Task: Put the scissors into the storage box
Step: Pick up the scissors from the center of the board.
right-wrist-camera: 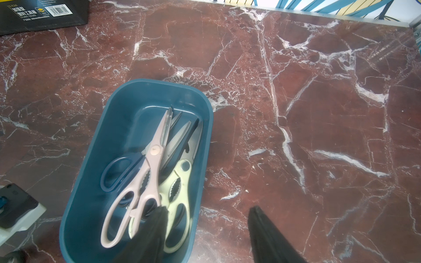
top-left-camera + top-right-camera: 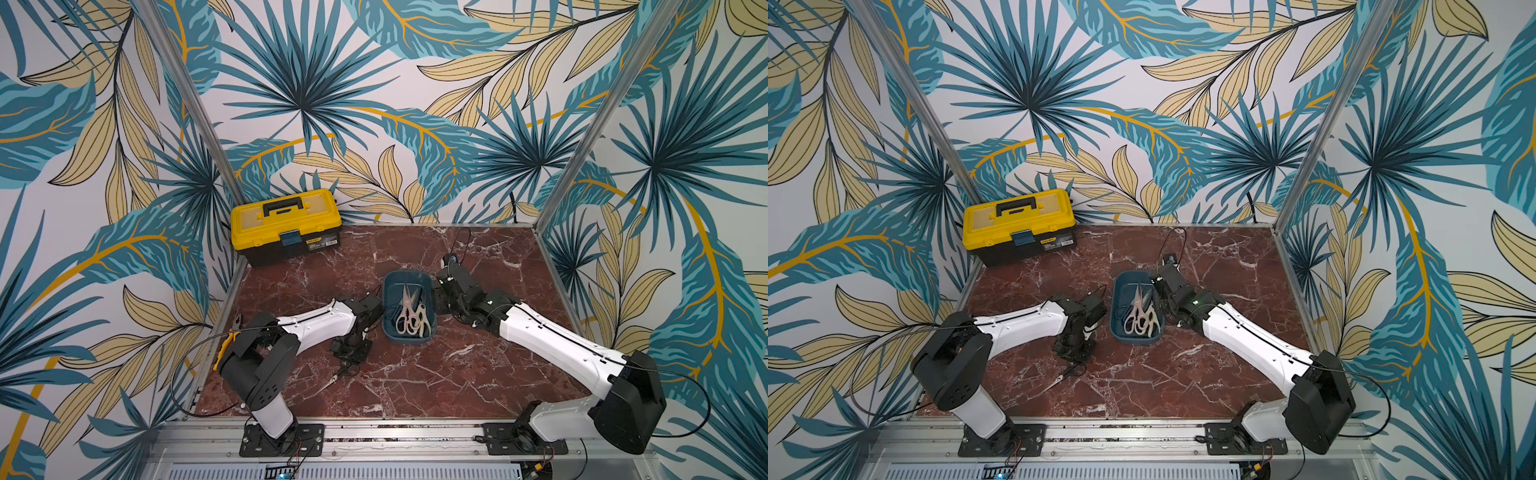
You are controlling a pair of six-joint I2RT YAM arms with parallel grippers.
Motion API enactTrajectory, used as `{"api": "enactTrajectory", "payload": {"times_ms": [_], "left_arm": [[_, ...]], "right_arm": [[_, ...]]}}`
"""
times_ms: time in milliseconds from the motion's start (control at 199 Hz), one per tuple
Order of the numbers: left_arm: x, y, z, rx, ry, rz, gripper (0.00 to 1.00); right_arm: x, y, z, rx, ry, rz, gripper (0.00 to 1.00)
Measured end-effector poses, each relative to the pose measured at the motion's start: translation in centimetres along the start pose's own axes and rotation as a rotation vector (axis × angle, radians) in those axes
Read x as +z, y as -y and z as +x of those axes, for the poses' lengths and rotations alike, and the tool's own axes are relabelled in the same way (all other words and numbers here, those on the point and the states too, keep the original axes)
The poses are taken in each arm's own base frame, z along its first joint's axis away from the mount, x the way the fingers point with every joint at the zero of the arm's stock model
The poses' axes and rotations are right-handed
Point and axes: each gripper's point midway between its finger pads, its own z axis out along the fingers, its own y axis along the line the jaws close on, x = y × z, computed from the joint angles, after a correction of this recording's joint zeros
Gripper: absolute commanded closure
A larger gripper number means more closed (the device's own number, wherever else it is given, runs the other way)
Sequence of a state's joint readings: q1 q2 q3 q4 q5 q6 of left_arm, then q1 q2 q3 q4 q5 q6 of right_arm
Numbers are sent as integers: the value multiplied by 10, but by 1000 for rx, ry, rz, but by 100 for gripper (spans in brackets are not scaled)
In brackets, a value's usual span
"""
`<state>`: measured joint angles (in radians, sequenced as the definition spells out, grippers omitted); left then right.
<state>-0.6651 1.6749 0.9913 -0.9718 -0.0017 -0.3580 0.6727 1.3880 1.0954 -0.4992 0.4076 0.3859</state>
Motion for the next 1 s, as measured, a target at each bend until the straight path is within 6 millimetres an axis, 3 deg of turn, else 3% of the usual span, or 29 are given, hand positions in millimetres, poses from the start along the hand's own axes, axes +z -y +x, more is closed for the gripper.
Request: {"api": "enactTrajectory", "payload": {"times_ms": [221, 497, 717, 1003], "left_arm": [[2, 3, 0, 8, -8, 23, 67], [1, 2, 2, 3, -14, 26, 57], [0, 5, 6, 16, -32, 40, 57], [-1, 22, 12, 62, -66, 133, 57]], "right_arm": [[1, 0, 1, -2, -3, 2, 38], [1, 0, 1, -2, -4, 2, 38], [3, -1, 0, -3, -8, 3, 38], [5, -2, 1, -6, -13, 5, 38]]}}
